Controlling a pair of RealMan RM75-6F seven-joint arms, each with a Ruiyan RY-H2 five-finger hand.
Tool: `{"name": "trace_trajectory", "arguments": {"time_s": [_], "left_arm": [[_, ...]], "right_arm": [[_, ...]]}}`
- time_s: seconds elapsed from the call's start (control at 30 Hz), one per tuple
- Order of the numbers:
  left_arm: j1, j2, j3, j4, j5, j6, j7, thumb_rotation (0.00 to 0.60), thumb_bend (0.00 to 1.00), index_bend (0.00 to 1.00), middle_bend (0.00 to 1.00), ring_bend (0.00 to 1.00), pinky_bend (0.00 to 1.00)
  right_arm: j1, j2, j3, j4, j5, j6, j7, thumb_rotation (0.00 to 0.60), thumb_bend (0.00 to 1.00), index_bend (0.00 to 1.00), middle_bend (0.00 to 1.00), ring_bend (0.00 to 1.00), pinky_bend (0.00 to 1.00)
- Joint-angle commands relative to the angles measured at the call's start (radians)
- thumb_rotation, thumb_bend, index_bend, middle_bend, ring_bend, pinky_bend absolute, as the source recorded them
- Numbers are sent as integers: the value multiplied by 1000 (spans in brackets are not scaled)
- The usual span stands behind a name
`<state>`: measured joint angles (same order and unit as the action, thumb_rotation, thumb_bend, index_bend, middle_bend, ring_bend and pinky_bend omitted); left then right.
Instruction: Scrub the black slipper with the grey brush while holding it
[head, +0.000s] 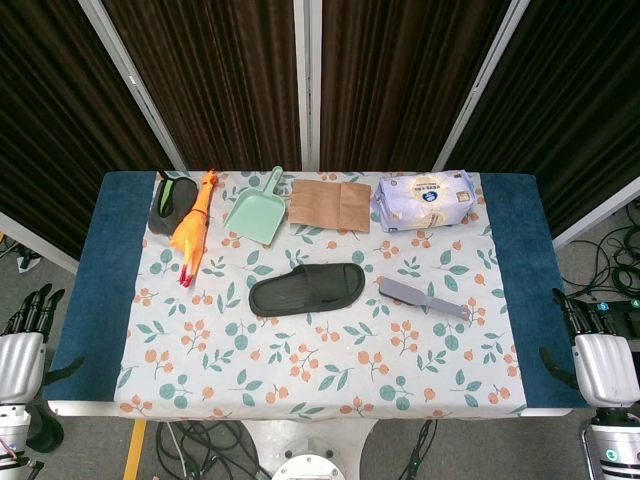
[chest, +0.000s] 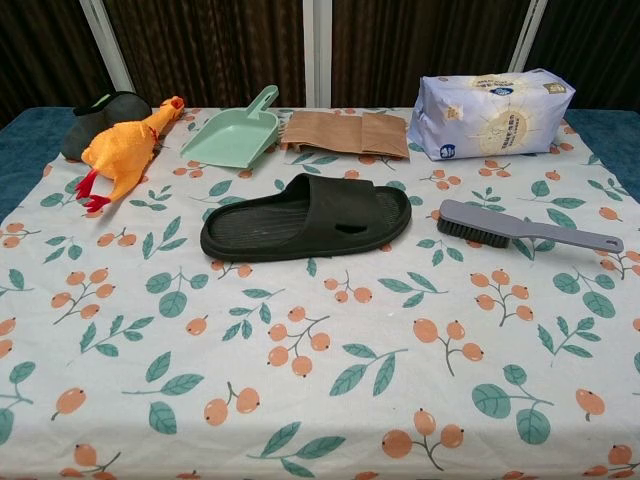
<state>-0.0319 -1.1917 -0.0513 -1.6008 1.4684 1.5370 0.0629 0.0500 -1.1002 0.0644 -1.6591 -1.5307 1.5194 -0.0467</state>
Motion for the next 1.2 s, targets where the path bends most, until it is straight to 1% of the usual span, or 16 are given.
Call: {"name": "trace_trajectory", "arguments": {"time_s": [0.03, 0.2, 0.3, 0.37, 0.43, 0.53, 0.57, 0.67, 0.8, 0.9, 1.03, 1.1, 1.2], "left_arm": [[-2, -1, -1, 3, -1, -4, -3, 600, 128, 121, 139, 70, 217], [-3, 1, -1, 2, 3, -2, -7, 600, 129, 121, 139, 70, 217], [-1, 1, 2, 2, 5, -1, -13, 600, 129, 121, 139, 70, 217], [-1, 1, 3, 3, 5, -4, -18, 600, 129, 121, 139, 70, 217], [-1, -2, 5, 6, 6, -6, -24, 600, 128, 121, 139, 70, 217], [-1, -6, 8, 13, 10, -7, -34, 600, 128, 121, 139, 70, 217], [0, -6, 9, 16, 11, -7, -37, 600, 129, 121, 139, 70, 217], [2, -8, 10, 24, 9, -8, -48, 600, 128, 121, 139, 70, 217], [-1, -10, 13, 34, 9, -18, -61, 600, 129, 121, 139, 70, 217], [-3, -11, 15, 39, 9, -25, -67, 600, 129, 121, 139, 70, 217], [-4, -15, 14, 47, 9, -25, -74, 600, 129, 121, 139, 70, 217], [-5, -16, 15, 51, 11, -26, -77, 600, 129, 121, 139, 70, 217], [-4, -15, 16, 54, 9, -27, -82, 600, 129, 121, 139, 70, 217]], "right_arm": [[1, 0, 0, -1, -1, 0, 0, 600, 207, 48, 192, 143, 220], [9, 6, -2, -9, 0, -17, 1, 600, 207, 48, 192, 143, 220], [27, 11, 2, -24, 15, -52, -13, 600, 194, 47, 192, 145, 220], [46, 13, 11, -45, 47, -93, -38, 600, 145, 37, 193, 149, 226], [79, 13, 25, -66, 89, -155, -71, 600, 62, 25, 201, 161, 243], [140, -6, 50, -73, 157, -258, -105, 600, 15, 29, 238, 195, 267], [159, -14, 57, -69, 180, -292, -111, 600, 6, 44, 254, 209, 276], [232, -52, 79, -38, 272, -420, -122, 600, 0, 135, 295, 237, 297], [312, -104, 99, 33, 378, -550, -143, 600, 0, 193, 334, 262, 319], [366, -144, 108, 90, 446, -627, -168, 600, 0, 227, 349, 268, 320], [428, -192, 114, 162, 523, -715, -182, 600, 0, 309, 388, 305, 359], [458, -219, 113, 206, 561, -749, -194, 600, 0, 320, 395, 311, 362], [489, -248, 113, 234, 599, -791, -190, 600, 0, 334, 405, 322, 370]]}}
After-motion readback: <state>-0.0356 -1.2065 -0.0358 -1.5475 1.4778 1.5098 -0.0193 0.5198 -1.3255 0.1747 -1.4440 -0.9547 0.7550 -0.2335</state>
